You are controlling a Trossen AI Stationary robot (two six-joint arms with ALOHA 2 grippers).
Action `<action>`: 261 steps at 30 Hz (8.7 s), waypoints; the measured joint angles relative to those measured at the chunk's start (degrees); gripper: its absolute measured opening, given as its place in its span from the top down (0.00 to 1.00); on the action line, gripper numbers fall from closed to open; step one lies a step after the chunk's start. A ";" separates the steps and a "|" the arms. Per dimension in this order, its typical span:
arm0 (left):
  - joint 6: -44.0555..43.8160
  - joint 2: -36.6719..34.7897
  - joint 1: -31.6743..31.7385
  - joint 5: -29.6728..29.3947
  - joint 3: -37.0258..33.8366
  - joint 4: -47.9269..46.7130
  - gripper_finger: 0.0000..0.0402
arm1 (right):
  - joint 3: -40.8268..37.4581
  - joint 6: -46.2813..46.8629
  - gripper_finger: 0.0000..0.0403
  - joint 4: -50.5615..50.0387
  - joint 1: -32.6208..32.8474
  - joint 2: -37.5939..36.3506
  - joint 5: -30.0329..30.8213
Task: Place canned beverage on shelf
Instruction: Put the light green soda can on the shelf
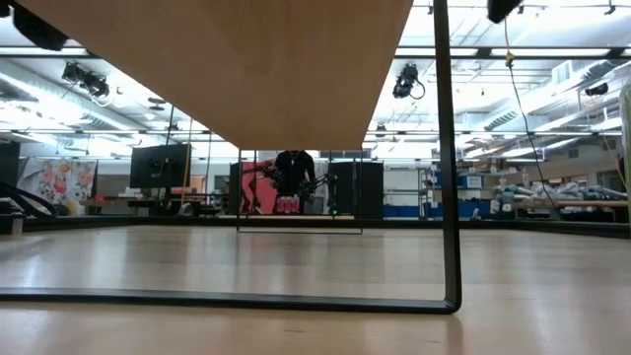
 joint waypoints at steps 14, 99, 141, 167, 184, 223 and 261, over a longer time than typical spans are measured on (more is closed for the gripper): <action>2.60 0.00 0.04 -0.67 0.00 0.89 0.04 | 3.70 4.30 0.06 -13.14 5.37 11.34 -1.36; -0.74 0.04 0.32 4.24 0.00 -0.55 0.04 | -3.17 8.61 0.02 -16.19 0.09 11.62 -10.75; -4.64 0.04 0.33 2.95 0.00 -0.52 0.04 | 30.55 -14.55 0.20 -29.68 -10.62 11.80 4.88; -10.42 0.04 0.11 3.23 22.46 -32.38 0.04 | 36.45 -27.82 0.20 -19.43 -14.74 11.76 0.17; -44.80 6.45 11.70 36.74 45.16 -81.55 0.06 | 33.23 -35.15 0.20 -19.35 -10.83 11.82 6.61; -25.23 25.47 33.82 55.68 68.57 -84.50 0.12 | 33.23 -25.92 0.20 -24.30 -2.26 11.68 6.78; -24.26 29.03 38.25 67.96 68.52 -78.69 0.23 | 33.25 -26.73 0.12 -19.82 -1.01 11.66 12.85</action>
